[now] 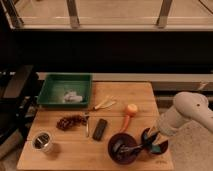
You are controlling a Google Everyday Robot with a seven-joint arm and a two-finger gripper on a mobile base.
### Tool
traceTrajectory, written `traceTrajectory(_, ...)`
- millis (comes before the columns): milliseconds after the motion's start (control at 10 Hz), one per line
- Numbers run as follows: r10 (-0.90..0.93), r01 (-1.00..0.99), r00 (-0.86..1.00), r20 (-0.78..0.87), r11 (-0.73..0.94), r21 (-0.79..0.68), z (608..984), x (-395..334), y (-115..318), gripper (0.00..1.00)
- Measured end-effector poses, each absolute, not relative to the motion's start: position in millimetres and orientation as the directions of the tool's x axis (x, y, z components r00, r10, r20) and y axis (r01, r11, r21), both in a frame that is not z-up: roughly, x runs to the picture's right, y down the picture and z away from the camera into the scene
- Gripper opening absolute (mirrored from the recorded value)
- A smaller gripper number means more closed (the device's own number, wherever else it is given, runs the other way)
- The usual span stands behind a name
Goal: Place brush in table surface
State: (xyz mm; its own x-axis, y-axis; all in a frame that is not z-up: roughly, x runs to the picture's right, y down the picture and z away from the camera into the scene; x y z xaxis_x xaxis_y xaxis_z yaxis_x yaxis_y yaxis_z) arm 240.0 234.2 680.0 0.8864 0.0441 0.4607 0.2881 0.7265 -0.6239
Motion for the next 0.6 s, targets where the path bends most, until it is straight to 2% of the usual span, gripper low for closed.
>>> traceTrajectory(600, 0.053, 0.316, 0.830, 0.555, 0.776, -0.546, 660.5, 238.2, 197.8, 0.00)
